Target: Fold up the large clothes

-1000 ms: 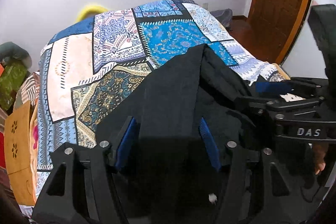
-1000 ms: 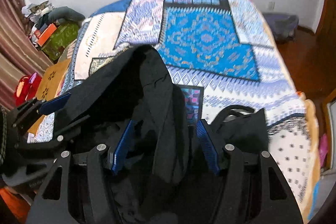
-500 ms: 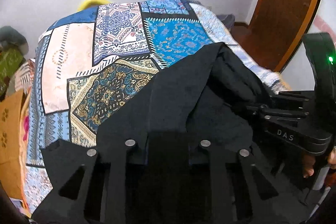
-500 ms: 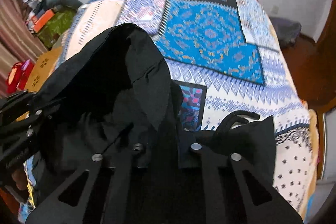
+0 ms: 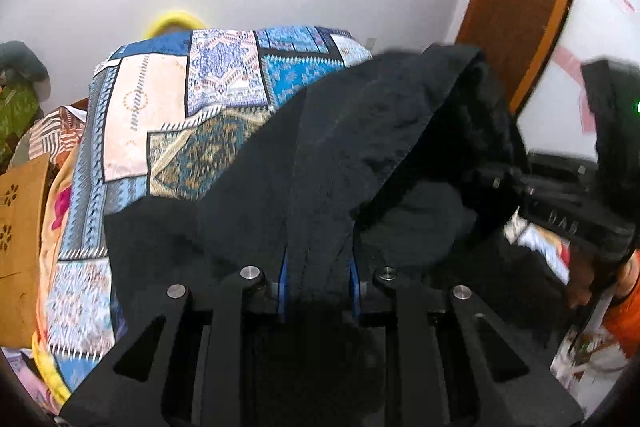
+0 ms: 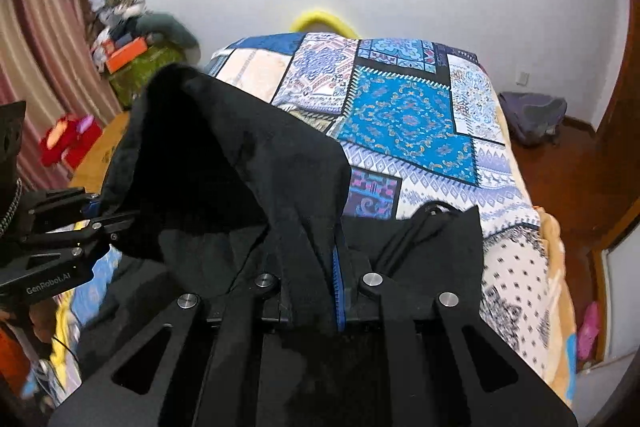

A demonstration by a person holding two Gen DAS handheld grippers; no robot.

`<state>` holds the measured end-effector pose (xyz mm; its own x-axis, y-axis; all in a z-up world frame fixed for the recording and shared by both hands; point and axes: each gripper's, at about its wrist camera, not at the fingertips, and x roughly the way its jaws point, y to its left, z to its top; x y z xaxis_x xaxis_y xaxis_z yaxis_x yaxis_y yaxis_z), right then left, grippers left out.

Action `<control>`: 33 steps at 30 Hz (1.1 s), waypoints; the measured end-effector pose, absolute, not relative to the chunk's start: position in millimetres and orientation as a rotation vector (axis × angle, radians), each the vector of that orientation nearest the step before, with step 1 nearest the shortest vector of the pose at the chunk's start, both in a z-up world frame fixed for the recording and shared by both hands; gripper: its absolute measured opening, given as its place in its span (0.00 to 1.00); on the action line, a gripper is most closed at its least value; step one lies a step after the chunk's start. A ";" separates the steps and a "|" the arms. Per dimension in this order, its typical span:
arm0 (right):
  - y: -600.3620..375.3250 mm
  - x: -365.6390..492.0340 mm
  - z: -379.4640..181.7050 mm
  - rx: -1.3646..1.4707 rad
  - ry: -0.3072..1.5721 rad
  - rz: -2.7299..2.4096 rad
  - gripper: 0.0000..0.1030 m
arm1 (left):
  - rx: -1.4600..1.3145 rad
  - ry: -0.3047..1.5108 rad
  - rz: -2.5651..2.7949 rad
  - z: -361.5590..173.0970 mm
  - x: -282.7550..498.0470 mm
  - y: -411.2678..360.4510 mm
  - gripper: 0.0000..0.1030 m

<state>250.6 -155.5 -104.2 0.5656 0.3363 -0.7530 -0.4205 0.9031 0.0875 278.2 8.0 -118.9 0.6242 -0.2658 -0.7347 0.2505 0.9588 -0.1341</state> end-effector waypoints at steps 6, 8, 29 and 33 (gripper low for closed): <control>-155.3 217.9 -113.1 -0.169 0.893 0.453 0.18 | -0.034 0.915 -0.289 -135.6 244.5 10.0 0.21; -157.7 209.5 -117.3 -0.177 0.911 0.464 0.24 | -0.043 0.945 -0.283 -143.2 236.1 12.5 0.23; -193.5 159.8 -121.9 -0.220 0.990 0.444 0.57 | -0.041 1.005 -0.152 -148.9 166.2 77.0 0.40; -193.0 166.6 -94.5 -0.166 0.916 0.462 0.57 | -0.031 0.923 -0.114 -120.1 175.4 86.3 0.46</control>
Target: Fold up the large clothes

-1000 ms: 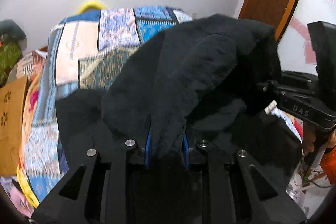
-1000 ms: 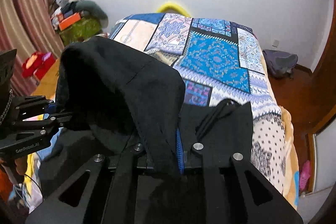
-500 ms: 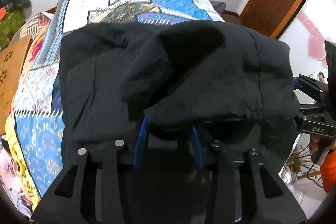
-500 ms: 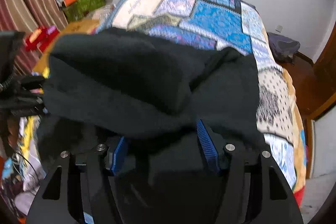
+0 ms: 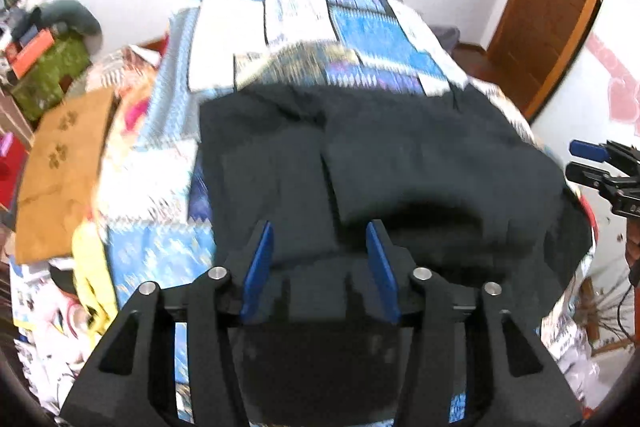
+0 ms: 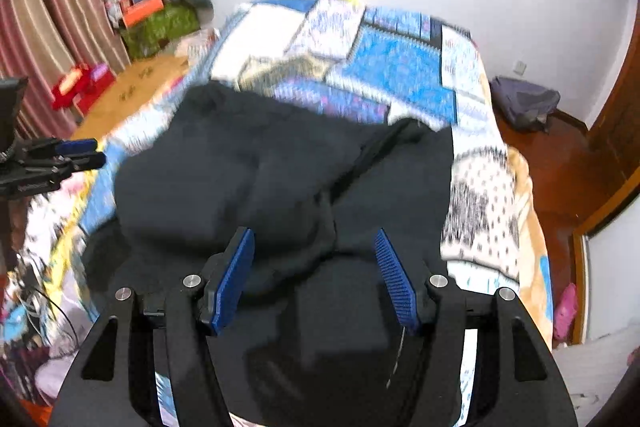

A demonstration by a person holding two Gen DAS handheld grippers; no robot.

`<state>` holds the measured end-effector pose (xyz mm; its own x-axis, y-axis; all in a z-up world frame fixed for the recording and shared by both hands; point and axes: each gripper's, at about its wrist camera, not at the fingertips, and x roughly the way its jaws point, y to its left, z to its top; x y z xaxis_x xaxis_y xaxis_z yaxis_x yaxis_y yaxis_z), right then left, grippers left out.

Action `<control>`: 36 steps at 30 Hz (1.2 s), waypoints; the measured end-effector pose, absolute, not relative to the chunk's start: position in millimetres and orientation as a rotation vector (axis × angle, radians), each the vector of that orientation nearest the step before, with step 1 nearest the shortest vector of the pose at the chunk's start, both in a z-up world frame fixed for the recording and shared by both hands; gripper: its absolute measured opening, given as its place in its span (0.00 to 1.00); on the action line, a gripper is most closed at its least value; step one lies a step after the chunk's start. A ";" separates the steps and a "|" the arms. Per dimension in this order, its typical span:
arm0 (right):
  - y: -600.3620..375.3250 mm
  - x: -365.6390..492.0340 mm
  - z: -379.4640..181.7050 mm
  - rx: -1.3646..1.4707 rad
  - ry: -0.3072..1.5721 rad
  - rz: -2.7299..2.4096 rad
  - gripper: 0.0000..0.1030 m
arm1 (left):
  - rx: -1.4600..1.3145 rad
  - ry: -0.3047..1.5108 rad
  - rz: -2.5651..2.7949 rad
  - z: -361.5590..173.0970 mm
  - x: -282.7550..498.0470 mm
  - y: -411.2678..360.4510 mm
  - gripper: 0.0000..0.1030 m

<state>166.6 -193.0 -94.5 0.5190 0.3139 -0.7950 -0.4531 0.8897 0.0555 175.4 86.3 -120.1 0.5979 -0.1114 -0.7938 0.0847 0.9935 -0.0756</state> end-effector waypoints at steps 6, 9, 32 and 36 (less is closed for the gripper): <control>-176.6 182.4 -76.5 -0.109 0.859 0.484 0.58 | -0.017 0.811 -0.122 -91.5 196.4 73.6 0.50; -164.3 192.1 -87.0 -0.112 0.874 0.486 0.58 | -0.010 0.775 -0.146 -92.4 203.9 57.9 0.59; -168.5 175.9 -150.8 -0.058 1.083 0.499 0.64 | -0.123 0.994 -0.126 -183.2 190.0 50.0 0.62; -191.4 168.6 -129.8 -0.034 1.026 0.460 0.64 | -0.066 0.881 -0.028 -147.7 174.4 70.1 0.62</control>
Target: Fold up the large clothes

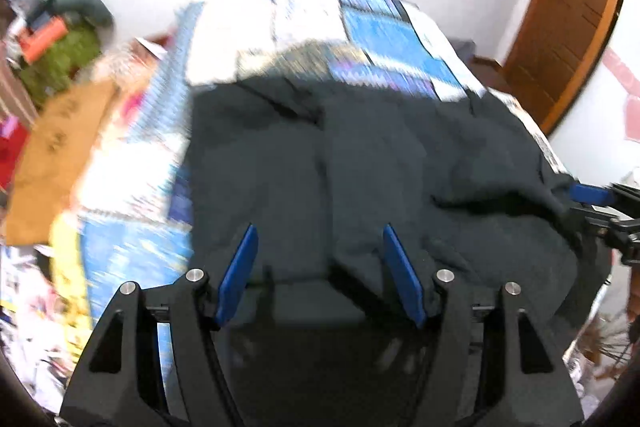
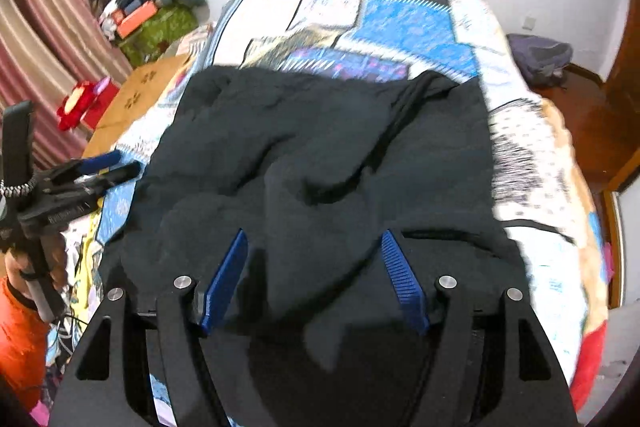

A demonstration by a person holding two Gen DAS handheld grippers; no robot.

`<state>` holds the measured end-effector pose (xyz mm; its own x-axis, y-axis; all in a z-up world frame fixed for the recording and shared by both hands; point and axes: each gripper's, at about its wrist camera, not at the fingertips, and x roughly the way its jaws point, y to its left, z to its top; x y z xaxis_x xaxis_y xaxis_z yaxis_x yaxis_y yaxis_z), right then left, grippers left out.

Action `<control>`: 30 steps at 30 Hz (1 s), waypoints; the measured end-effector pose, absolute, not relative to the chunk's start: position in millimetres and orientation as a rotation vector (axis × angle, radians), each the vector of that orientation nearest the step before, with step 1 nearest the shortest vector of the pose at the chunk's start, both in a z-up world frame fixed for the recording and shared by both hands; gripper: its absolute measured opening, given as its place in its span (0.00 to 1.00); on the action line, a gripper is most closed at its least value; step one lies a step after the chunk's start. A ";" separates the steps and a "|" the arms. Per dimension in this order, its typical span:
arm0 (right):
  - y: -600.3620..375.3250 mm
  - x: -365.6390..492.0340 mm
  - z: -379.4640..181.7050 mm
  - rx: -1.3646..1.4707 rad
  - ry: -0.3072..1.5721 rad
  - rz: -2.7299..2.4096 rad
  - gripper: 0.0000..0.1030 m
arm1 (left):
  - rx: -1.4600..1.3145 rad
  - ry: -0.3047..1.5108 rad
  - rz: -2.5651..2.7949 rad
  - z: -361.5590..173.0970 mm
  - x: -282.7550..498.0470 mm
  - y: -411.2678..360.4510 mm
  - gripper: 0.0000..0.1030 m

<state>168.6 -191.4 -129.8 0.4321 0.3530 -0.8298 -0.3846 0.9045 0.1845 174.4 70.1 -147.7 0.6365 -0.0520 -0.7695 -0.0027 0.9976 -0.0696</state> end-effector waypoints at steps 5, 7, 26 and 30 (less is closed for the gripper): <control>-225.8 158.5 -110.9 -0.052 0.965 0.369 0.64 | -0.109 0.822 0.044 -123.4 157.0 119.1 0.65; -237.5 156.0 -110.3 -0.064 0.963 0.334 0.64 | -0.158 0.834 0.067 -125.3 149.1 142.4 0.65; -302.8 122.2 -159.0 0.134 1.118 0.201 0.64 | -0.435 1.219 0.041 -266.8 75.4 209.9 0.65; -296.3 120.2 -161.7 0.060 1.093 0.203 0.64 | -0.544 1.280 0.022 -295.5 74.6 211.7 0.66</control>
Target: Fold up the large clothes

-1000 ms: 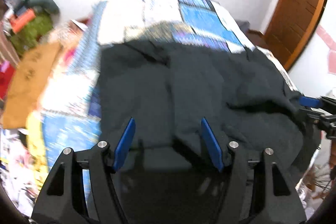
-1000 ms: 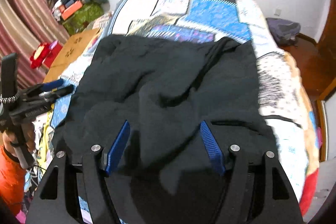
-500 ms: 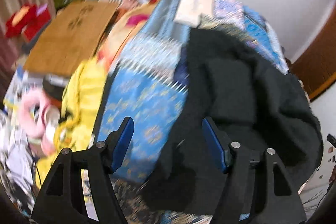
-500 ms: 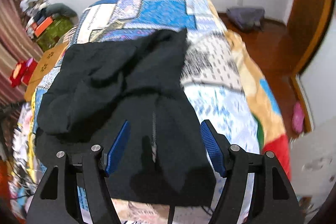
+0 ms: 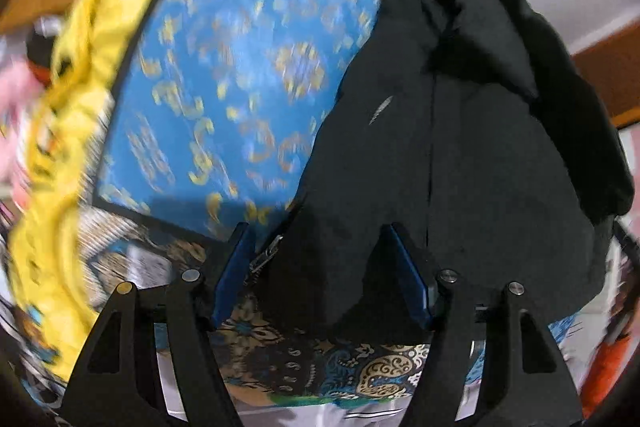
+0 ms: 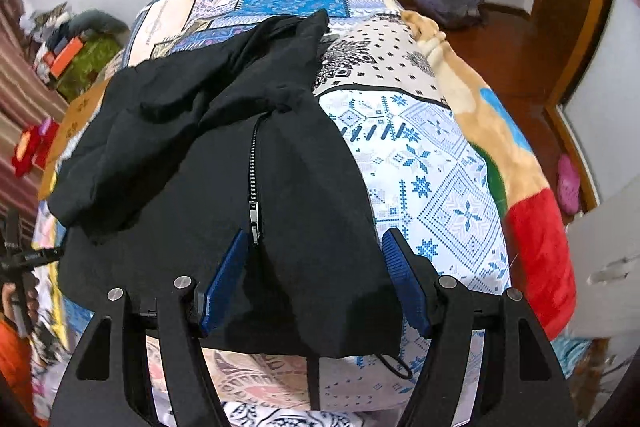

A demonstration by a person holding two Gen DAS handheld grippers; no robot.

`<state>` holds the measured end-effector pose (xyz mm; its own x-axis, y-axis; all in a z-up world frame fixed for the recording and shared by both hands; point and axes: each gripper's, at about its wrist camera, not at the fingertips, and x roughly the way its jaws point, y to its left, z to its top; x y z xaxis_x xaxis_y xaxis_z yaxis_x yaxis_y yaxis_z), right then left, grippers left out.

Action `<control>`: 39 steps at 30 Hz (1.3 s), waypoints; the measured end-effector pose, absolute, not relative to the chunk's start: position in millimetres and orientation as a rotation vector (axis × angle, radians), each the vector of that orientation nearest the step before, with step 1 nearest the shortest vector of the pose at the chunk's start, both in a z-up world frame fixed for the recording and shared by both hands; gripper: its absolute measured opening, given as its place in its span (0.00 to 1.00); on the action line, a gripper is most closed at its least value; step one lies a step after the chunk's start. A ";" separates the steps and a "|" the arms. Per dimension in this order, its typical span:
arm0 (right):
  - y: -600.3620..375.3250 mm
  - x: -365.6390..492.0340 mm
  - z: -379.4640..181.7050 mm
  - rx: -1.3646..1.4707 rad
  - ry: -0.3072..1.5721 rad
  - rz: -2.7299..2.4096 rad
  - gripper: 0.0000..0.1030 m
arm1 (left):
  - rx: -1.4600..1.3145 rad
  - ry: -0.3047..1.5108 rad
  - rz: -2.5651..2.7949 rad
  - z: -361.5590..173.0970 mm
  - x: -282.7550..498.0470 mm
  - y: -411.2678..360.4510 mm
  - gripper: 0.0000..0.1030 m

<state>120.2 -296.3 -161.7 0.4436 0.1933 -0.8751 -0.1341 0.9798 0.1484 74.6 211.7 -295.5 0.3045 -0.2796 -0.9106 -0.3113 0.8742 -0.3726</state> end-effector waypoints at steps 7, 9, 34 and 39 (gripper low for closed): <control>-303.2 120.0 -166.8 0.106 1.094 0.240 0.63 | -0.612 1.245 0.008 -298.5 66.3 208.9 0.70; -301.2 116.2 -165.4 0.095 1.084 0.239 0.55 | -0.551 1.242 0.023 -291.6 61.7 200.7 0.65; -323.5 117.1 -186.8 0.158 1.138 0.310 0.44 | -0.421 1.132 -0.018 -235.8 71.0 168.7 0.22; -323.1 114.7 -192.5 0.264 1.173 0.337 0.23 | -0.539 1.184 -0.021 -265.3 64.9 184.2 0.29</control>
<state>114.7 -323.1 -192.5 0.3469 0.3921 -0.8520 -0.1205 0.9195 0.3741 64.9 184.2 -265.3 0.3924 -0.2923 -0.8721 -0.2607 0.8739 -0.4103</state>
